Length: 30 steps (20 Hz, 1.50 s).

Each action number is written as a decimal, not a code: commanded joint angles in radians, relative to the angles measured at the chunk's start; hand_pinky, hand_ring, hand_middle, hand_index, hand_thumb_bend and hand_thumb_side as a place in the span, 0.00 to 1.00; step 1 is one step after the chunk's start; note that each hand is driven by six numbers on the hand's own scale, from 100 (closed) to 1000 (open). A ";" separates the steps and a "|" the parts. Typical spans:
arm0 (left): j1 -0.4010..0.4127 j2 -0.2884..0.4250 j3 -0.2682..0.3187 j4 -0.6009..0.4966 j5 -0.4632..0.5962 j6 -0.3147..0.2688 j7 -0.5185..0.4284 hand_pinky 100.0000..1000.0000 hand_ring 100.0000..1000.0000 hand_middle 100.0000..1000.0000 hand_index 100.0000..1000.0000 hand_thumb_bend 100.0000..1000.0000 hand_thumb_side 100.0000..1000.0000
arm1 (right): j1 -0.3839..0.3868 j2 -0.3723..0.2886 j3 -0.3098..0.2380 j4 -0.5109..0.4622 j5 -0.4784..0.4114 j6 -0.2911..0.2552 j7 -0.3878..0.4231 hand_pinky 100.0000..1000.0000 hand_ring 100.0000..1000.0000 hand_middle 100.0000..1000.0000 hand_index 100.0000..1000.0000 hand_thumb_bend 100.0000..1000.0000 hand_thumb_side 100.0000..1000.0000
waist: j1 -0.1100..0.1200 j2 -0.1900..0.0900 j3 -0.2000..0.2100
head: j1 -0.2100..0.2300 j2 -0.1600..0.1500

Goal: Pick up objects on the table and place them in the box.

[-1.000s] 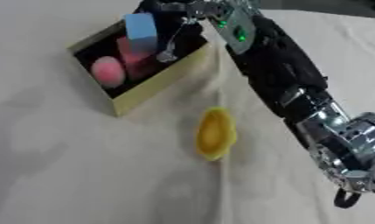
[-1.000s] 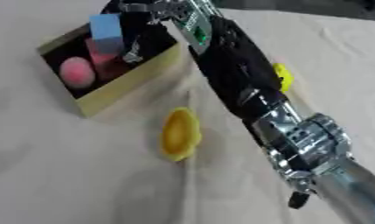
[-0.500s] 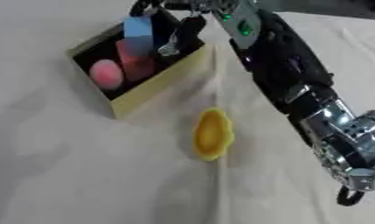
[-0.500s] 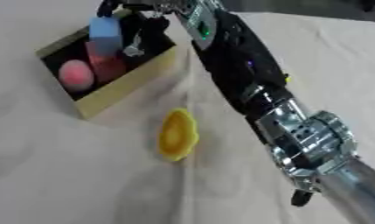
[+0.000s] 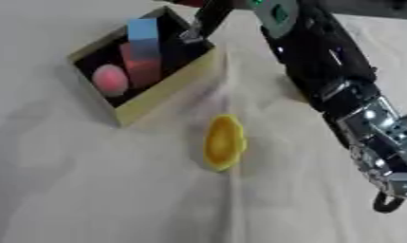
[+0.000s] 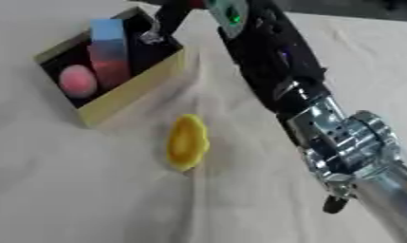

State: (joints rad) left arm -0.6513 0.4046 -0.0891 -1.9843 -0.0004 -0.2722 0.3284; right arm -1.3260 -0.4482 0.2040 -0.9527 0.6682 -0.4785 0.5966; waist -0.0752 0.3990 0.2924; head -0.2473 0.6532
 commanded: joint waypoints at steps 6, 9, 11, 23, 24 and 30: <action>0.013 0.033 0.012 -0.016 -0.009 0.007 0.006 0.65 0.75 0.61 0.78 0.47 0.48 | 0.058 -0.196 0.033 -0.120 -0.104 0.036 0.022 0.86 0.90 0.77 0.88 0.41 0.30 | 0.023 -0.043 -0.028 | 0.022 0.022; 0.018 0.036 0.013 -0.016 -0.010 0.009 0.006 0.65 0.75 0.61 0.78 0.47 0.48 | 0.112 -0.260 0.037 -0.152 -0.131 0.043 0.031 0.86 0.90 0.77 0.87 0.42 0.29 | 0.030 -0.043 -0.041 | 0.027 0.023; 0.019 0.036 0.013 -0.016 -0.012 0.010 0.006 0.65 0.75 0.61 0.78 0.47 0.48 | 0.144 -0.292 0.036 -0.170 -0.145 0.049 0.034 0.86 0.90 0.78 0.87 0.42 0.29 | 0.034 -0.041 -0.048 | 0.028 0.025; 0.020 0.031 0.013 -0.016 -0.013 0.013 0.007 0.65 0.75 0.61 0.78 0.47 0.49 | 0.289 -0.386 0.047 -0.255 -0.206 0.064 0.070 0.86 0.90 0.77 0.87 0.42 0.29 | 0.062 -0.031 -0.072 | 0.022 0.032; 0.020 0.030 0.013 -0.016 -0.013 0.013 0.006 0.65 0.75 0.61 0.78 0.47 0.49 | 0.299 -0.389 0.049 -0.258 -0.210 0.066 0.074 0.86 0.90 0.77 0.86 0.41 0.29 | 0.063 -0.031 -0.072 | 0.021 0.032; 0.017 0.029 0.012 -0.016 -0.013 0.013 0.005 0.65 0.75 0.61 0.78 0.47 0.49 | 0.340 -0.398 0.050 -0.262 -0.217 0.072 0.093 0.86 0.89 0.76 0.86 0.42 0.29 | 0.063 -0.030 -0.071 | 0.013 0.037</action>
State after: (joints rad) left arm -0.6239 0.4140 -0.0859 -1.9843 -0.0094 -0.2607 0.3336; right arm -0.9722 -0.8080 0.2602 -1.1968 0.4571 -0.4075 0.6852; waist -0.0147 0.3885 0.2216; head -0.2313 0.6864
